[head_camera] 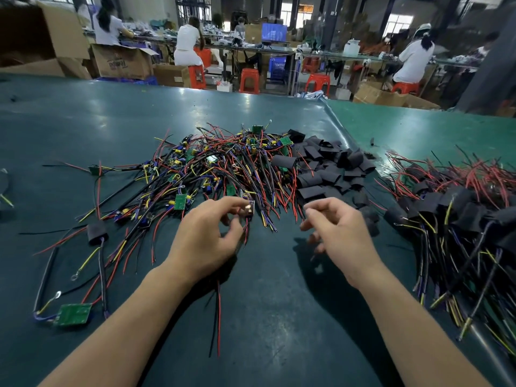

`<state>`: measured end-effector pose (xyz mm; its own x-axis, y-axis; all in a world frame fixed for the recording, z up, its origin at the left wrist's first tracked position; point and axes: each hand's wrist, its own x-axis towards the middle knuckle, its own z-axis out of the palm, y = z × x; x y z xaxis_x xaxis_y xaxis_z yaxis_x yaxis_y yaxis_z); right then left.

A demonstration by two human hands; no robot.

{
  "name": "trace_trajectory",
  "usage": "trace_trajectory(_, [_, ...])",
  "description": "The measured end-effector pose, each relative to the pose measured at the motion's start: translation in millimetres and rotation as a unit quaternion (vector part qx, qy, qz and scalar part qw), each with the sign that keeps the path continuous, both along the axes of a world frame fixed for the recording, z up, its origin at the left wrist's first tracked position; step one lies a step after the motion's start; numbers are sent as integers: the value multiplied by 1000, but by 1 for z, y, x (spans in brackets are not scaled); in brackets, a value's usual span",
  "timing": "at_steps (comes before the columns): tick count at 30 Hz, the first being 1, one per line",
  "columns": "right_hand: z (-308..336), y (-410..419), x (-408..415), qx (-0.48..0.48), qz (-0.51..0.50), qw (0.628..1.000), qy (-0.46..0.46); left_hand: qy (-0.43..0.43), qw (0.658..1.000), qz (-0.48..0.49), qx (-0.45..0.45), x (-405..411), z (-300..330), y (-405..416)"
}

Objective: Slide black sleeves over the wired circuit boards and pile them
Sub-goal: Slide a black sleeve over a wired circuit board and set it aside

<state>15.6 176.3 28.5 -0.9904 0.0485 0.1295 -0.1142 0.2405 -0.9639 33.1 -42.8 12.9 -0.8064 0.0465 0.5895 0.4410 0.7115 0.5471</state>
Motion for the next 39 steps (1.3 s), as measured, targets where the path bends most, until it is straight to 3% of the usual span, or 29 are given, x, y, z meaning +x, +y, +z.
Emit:
trace_trajectory(4, [-13, -5, 0, 171, 63, 978, 98, 145, 977, 148, 55, -1, 4, -3])
trace_trajectory(6, [-16, -7, 1, 185, 77, 971, 128, 201, 958, 182, 93, -2, 5, -6])
trace_trajectory(10, [-17, -13, 3, 114, 103, 976, 151, 256, 963, 52, 66, 8, 3, 1])
trace_trajectory(14, [-18, -21, 7, 146, 184, 954, 187, 227, 966, -123, -8, 15, 5, 18])
trace_trajectory(17, [-12, -23, 6, 127, 161, 952, 226, 203, 961, -187, -10, 19, 6, 26])
trace_trajectory(19, [-4, -21, 4, -41, 119, 979, 162, 144, 968, -203, 25, 22, 7, 25])
trace_trajectory(21, [6, -14, 2, -212, 58, 969, 110, 70, 975, -212, -15, 21, 6, 22])
trace_trajectory(25, [20, 10, -5, -333, -67, 934, 107, -16, 964, -220, -146, 12, 0, 21])
trace_trajectory(28, [19, 24, -11, -321, -113, 932, 126, -18, 966, -207, -153, 8, 1, 16])
trace_trajectory(30, [14, 26, -16, -264, -121, 948, 133, -17, 970, -175, -167, 5, 0, 12])
trace_trajectory(35, [0, 22, -25, -173, -106, 970, 133, -47, 984, 60, -160, -5, -5, -7])
trace_trajectory(39, [-6, 30, -35, -137, -139, 970, 145, -27, 988, 71, -134, -6, -7, -6])
